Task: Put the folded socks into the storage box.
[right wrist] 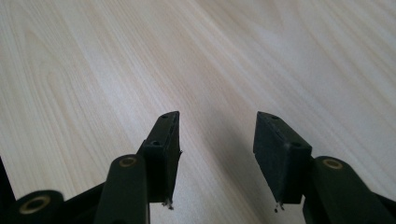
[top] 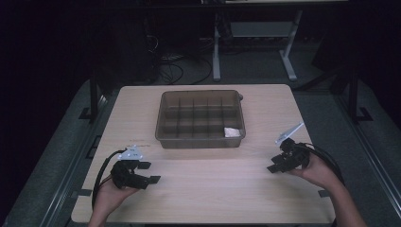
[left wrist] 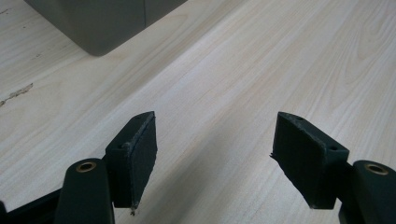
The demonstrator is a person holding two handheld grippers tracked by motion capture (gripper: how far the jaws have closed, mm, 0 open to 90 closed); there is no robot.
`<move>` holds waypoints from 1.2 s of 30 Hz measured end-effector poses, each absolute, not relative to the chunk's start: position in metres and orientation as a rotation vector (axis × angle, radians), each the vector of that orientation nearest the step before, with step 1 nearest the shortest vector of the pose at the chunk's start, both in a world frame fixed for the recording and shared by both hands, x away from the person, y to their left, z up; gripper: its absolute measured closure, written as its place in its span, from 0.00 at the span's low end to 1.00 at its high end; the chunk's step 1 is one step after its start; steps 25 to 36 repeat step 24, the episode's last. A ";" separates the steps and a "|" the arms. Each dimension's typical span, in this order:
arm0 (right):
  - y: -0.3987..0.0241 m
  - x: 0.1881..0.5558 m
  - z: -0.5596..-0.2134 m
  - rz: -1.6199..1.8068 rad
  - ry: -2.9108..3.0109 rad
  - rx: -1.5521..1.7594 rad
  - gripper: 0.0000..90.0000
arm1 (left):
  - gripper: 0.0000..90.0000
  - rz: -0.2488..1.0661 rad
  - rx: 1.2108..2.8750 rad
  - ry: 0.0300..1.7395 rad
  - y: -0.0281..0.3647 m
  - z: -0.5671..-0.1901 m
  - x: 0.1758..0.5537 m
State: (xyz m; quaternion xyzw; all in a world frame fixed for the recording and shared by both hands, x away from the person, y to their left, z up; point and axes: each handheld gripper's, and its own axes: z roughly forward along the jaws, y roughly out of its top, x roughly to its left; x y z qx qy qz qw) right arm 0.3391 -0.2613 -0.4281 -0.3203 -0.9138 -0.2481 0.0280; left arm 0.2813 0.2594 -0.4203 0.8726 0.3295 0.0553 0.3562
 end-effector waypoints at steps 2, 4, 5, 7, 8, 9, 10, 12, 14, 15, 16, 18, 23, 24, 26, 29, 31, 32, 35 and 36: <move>-0.263 0.337 -0.430 -0.772 -2.818 -0.991 0.56 | 0.34 0.144 2.249 0.853 0.258 -0.420 0.281; -0.264 0.334 -0.431 -0.777 -2.813 -0.995 0.56 | 0.34 0.146 2.247 0.849 0.257 -0.420 0.280; -0.264 0.333 -0.432 -0.776 -2.812 -0.999 0.56 | 0.34 0.147 2.252 0.846 0.257 -0.420 0.280; -0.266 0.330 -0.432 -0.779 -2.812 -0.998 0.56 | 0.34 0.147 2.251 0.849 0.256 -0.420 0.280; -0.266 0.328 -0.433 -0.780 -2.812 -1.000 0.55 | 0.34 0.146 2.251 0.849 0.256 -0.420 0.280; -0.267 0.327 -0.433 -0.782 -2.811 -1.003 0.55 | 0.34 0.146 2.256 0.846 0.256 -0.420 0.280; -0.268 0.325 -0.434 -0.787 -2.812 -1.001 0.55 | 0.34 0.148 2.255 0.844 0.256 -0.420 0.280; -0.270 0.321 -0.434 -0.797 -2.810 -1.005 0.55 | 0.34 0.148 2.257 0.844 0.256 -0.420 0.280; -0.272 0.318 -0.435 -0.806 -2.810 -1.002 0.55 | 0.34 0.145 2.256 0.846 0.256 -0.420 0.280; -0.272 0.316 -0.435 -0.805 -2.807 -1.009 0.55 | 0.34 0.145 2.253 0.849 0.256 -0.420 0.280; -0.273 0.314 -0.435 -0.809 -2.807 -1.010 0.55 | 0.34 0.145 2.253 0.849 0.256 -0.420 0.280; -0.276 0.311 -0.435 -0.817 -2.804 -1.018 0.54 | 0.34 0.145 2.256 0.850 0.257 -0.421 0.280; -0.281 0.305 -0.436 -0.828 -2.798 -1.032 0.54 | 0.33 0.146 2.258 0.848 0.256 -0.421 0.280; -0.282 0.304 -0.436 -0.835 -2.799 -1.032 0.54 | 0.33 0.146 2.256 0.850 0.255 -0.421 0.280; -0.282 0.304 -0.436 -0.835 -2.799 -1.032 0.54 | 0.33 0.146 2.256 0.850 0.255 -0.421 0.280; -0.282 0.304 -0.436 -0.835 -2.799 -1.032 0.54 | 0.33 0.146 2.256 0.850 0.255 -0.421 0.280; -0.282 0.304 -0.436 -0.835 -2.799 -1.032 0.54 | 0.33 0.146 2.256 0.850 0.255 -0.421 0.280; -0.282 0.304 -0.436 -0.835 -2.799 -1.032 0.54 | 0.33 0.146 2.256 0.850 0.255 -0.421 0.280; -0.282 0.304 -0.436 -0.835 -2.799 -1.032 0.54 | 0.33 0.146 2.256 0.850 0.255 -0.421 0.280; -0.282 0.304 -0.436 -0.835 -2.799 -1.032 0.54 | 0.33 0.146 2.256 0.850 0.255 -0.421 0.280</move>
